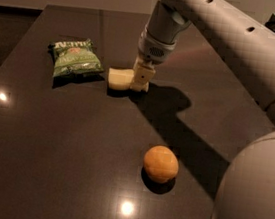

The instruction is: Move sponge near green jalapeno chip bag

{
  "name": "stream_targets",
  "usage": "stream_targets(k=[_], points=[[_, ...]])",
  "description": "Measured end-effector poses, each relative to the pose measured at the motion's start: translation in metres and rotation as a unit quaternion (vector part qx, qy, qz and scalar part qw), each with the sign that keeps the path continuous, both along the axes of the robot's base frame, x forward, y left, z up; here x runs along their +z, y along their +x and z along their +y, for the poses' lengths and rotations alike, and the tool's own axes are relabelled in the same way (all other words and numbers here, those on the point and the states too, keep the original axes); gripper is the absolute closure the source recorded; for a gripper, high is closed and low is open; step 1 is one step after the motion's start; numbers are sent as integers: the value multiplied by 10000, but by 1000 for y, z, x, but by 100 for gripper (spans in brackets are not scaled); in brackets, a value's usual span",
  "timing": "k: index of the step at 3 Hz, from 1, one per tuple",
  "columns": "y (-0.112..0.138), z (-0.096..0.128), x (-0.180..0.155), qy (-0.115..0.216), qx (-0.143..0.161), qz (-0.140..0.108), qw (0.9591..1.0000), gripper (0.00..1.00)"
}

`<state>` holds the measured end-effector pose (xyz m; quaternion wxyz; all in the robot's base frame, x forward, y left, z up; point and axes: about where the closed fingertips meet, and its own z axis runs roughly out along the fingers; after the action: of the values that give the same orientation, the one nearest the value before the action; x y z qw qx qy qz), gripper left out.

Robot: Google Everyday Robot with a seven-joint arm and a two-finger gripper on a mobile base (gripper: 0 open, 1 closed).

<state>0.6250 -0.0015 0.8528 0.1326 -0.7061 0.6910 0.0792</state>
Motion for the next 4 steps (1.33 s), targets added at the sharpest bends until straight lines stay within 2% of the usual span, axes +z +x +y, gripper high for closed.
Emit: stream_targets(k=[1, 3, 4], points=[[1, 19, 0, 47, 140, -182, 9997, 59], [2, 20, -4, 46, 142, -160, 9998, 12], [2, 21, -5, 47, 147, -154, 9998, 0]])
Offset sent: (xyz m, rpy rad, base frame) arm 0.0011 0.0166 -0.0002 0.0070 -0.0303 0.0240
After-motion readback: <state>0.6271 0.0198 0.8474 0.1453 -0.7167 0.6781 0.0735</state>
